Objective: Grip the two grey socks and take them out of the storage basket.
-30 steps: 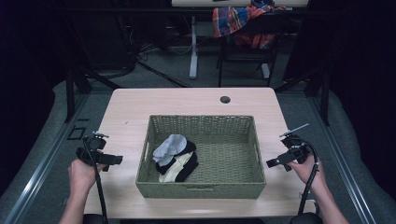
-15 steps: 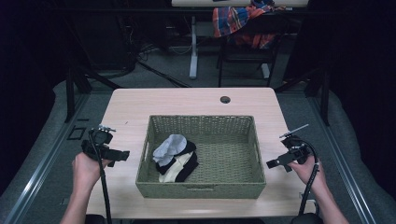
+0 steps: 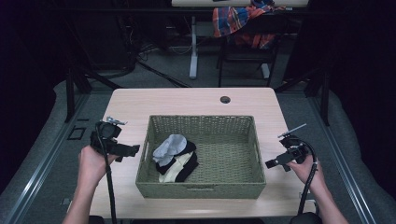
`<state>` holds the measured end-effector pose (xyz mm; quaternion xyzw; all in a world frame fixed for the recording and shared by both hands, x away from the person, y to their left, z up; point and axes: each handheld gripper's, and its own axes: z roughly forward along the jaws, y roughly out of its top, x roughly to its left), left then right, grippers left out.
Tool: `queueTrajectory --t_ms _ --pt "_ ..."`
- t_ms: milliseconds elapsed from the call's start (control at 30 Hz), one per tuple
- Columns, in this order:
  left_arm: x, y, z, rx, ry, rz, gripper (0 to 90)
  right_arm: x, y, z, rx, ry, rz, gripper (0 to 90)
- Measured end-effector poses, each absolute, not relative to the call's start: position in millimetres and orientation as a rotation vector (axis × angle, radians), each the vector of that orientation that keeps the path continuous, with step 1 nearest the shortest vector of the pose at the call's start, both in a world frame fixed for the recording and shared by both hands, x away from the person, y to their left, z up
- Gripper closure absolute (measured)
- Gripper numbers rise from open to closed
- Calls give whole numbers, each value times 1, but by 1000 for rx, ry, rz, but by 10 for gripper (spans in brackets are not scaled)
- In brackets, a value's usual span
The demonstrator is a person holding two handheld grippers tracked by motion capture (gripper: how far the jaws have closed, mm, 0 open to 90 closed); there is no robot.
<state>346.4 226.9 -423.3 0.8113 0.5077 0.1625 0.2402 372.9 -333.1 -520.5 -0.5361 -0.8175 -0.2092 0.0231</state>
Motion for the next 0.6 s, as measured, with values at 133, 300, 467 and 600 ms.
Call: queueTrajectory --t_ms 133,300,467,600 --pt "352 216 -417 2244 1357 431 0 371 -333 -520 -1686 -2531 -649 52" --pt "360 195 -409 2281 1303 383 1 372 -331 -519 -1677 -2531 -658 54" --pt "370 175 -407 2338 1244 355 8 373 -331 -519 -1666 -2535 -640 57" --pt "377 161 -411 2358 1220 337 9 375 -329 -518 -1676 -2546 -641 56"
